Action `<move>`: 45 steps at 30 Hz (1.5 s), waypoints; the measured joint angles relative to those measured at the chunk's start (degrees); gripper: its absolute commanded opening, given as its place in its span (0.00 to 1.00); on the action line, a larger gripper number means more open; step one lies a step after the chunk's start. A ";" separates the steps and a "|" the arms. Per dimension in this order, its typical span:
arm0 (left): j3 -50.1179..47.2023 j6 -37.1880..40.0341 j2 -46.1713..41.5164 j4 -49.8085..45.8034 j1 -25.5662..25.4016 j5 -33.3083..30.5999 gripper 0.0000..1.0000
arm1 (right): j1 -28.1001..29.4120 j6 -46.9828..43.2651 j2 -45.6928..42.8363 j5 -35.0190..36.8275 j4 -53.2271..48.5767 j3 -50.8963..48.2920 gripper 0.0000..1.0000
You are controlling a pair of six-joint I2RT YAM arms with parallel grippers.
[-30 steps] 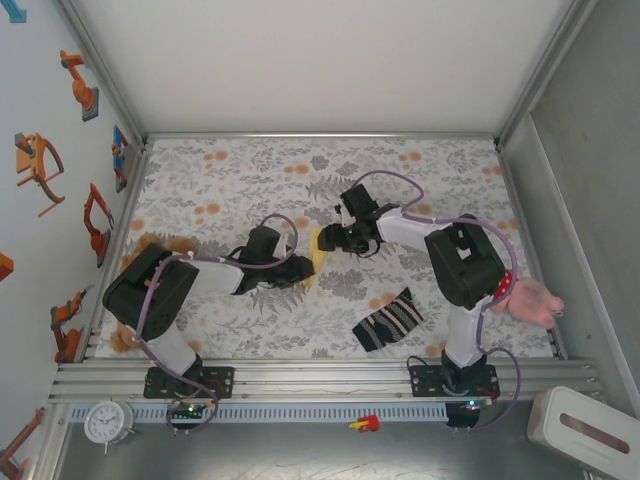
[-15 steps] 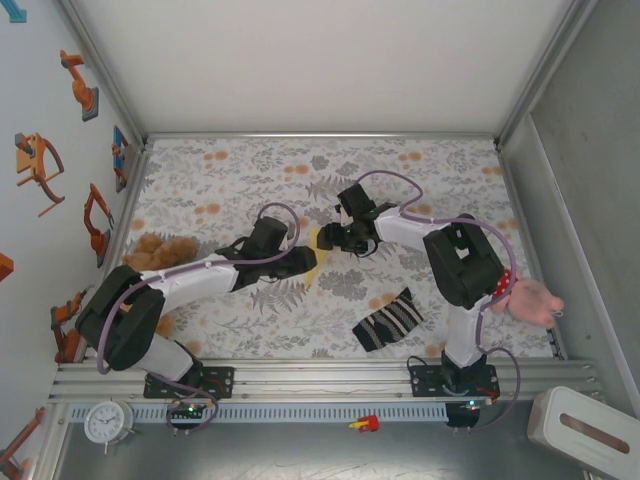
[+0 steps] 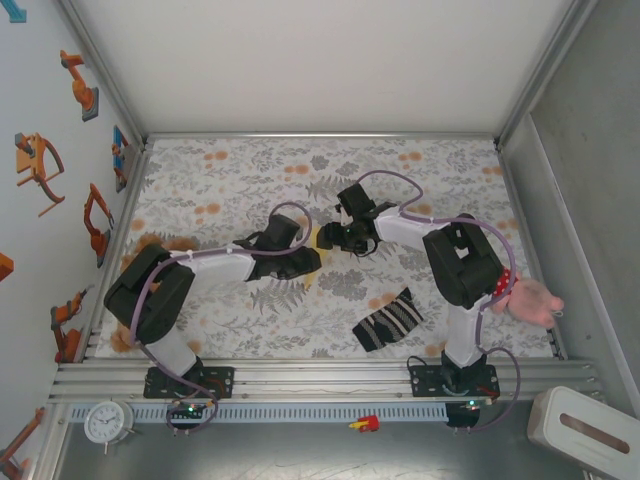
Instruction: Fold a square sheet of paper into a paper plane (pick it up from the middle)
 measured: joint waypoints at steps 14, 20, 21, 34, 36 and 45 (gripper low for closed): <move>1.79 0.48 5.55 2.58 2.43 5.73 0.29 | 0.00 0.02 0.00 -0.07 -0.02 0.02 0.71; 1.79 1.22 6.16 2.60 2.49 6.34 0.25 | 0.00 0.02 0.00 -0.22 0.00 0.02 0.72; 1.79 1.36 6.23 2.64 2.49 6.45 0.25 | 0.00 0.00 0.00 -0.26 0.00 0.02 0.71; 1.70 5.66 6.45 2.84 3.39 8.72 0.11 | -1.31 -4.00 -4.00 -1.09 0.48 -3.10 0.72; 1.29 6.64 6.36 3.45 3.72 9.57 0.09 | -2.49 -5.31 -5.97 -1.44 0.68 -4.26 0.71; -1.75 8.33 6.01 7.15 6.14 15.58 0.05 | -6.40 -11.89 -8.72 -10.54 4.94 -6.84 0.66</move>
